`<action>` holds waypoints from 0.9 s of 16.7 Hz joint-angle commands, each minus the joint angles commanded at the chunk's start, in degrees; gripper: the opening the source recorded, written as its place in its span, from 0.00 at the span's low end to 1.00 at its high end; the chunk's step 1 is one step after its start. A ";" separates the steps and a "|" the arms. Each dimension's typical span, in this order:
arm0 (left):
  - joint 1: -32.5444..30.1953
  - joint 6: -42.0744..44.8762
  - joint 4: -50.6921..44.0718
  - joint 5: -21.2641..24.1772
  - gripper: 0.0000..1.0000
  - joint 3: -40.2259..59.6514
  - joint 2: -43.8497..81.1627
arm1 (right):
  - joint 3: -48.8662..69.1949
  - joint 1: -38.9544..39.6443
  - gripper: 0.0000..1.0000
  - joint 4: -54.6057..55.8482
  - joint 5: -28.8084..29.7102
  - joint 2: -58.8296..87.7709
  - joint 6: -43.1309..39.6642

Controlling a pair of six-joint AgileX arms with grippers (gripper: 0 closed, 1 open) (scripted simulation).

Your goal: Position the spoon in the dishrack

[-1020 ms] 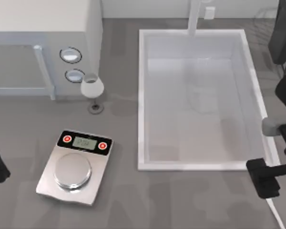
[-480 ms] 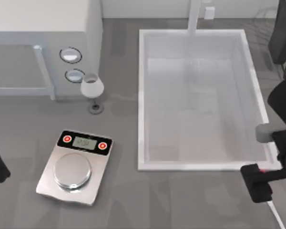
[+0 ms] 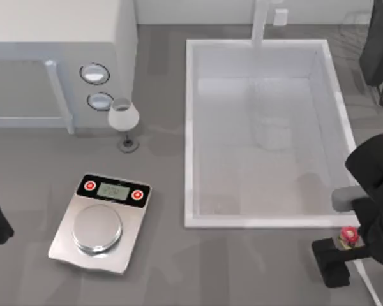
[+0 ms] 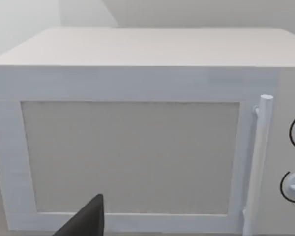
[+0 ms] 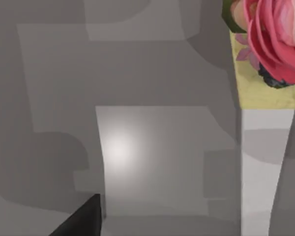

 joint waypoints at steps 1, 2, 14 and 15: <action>0.00 0.00 0.00 0.00 1.00 0.00 0.00 | -0.20 0.01 1.00 0.34 0.00 0.18 0.01; 0.00 0.00 0.00 0.00 1.00 0.00 0.00 | -0.20 0.01 1.00 0.34 0.00 0.18 0.01; 0.00 0.00 0.00 0.00 1.00 0.00 0.00 | -0.20 0.01 0.25 0.34 0.00 0.18 0.01; 0.00 0.00 0.00 0.00 1.00 0.00 0.00 | -0.20 0.01 0.17 0.34 0.00 0.18 0.01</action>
